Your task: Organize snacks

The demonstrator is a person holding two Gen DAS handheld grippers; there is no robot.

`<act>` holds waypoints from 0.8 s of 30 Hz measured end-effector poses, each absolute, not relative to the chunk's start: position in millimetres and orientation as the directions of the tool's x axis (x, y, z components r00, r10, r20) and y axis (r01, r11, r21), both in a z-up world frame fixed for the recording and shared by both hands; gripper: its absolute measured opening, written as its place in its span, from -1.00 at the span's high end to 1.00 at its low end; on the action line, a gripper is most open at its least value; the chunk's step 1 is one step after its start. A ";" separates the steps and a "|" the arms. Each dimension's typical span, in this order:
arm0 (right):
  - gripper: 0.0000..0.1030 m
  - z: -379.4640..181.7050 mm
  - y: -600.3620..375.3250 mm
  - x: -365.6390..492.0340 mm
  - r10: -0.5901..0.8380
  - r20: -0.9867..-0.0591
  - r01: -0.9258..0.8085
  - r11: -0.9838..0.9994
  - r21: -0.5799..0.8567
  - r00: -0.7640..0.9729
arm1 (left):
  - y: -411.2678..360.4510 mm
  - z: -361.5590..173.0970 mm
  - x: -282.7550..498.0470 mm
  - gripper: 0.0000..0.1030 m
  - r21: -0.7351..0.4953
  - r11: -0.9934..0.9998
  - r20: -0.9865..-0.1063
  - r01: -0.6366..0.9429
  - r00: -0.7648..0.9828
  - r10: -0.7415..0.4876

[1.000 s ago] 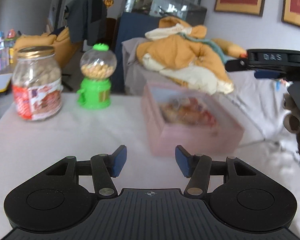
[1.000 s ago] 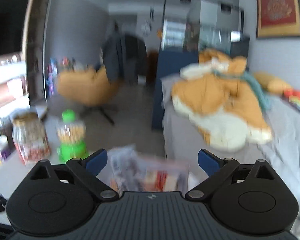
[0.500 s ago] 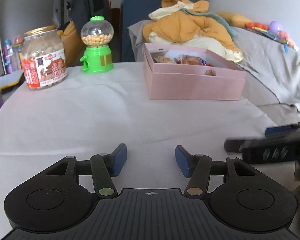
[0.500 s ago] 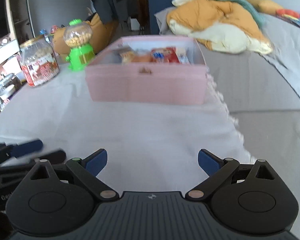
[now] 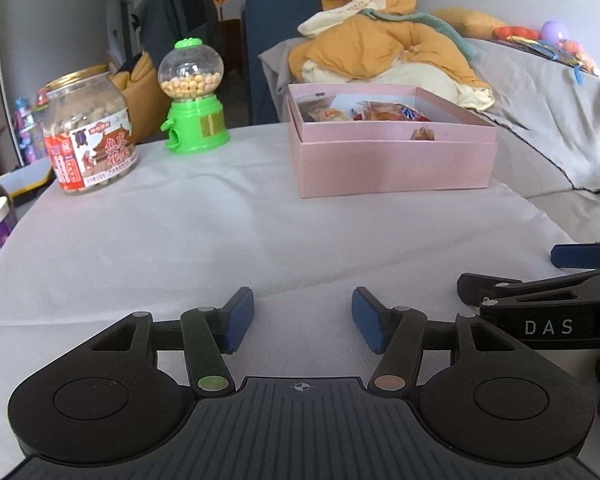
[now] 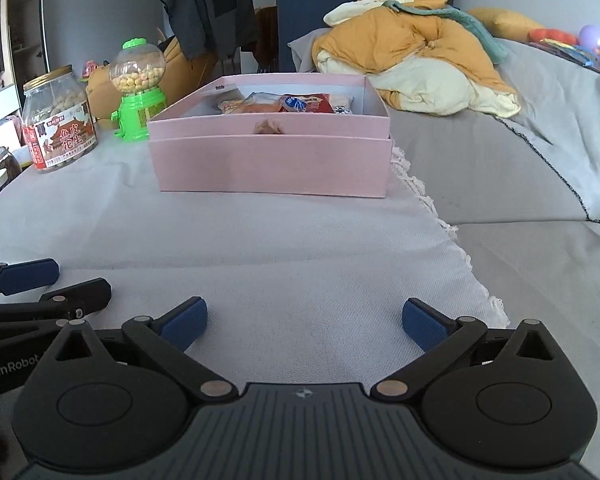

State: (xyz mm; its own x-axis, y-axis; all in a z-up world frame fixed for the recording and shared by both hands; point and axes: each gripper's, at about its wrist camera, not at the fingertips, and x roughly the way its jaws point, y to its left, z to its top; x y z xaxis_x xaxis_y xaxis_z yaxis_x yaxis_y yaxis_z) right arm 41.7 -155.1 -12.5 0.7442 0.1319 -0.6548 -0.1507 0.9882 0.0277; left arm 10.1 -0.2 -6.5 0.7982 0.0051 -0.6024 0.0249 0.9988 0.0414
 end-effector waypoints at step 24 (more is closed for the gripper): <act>-1.00 -12.7 -154.4 42.0 0.132 -0.655 -0.149 0.988 0.029 0.744 | 0.0 -6.1 10.7 -0.20 0.038 0.999 -0.603 0.025 0.798 0.003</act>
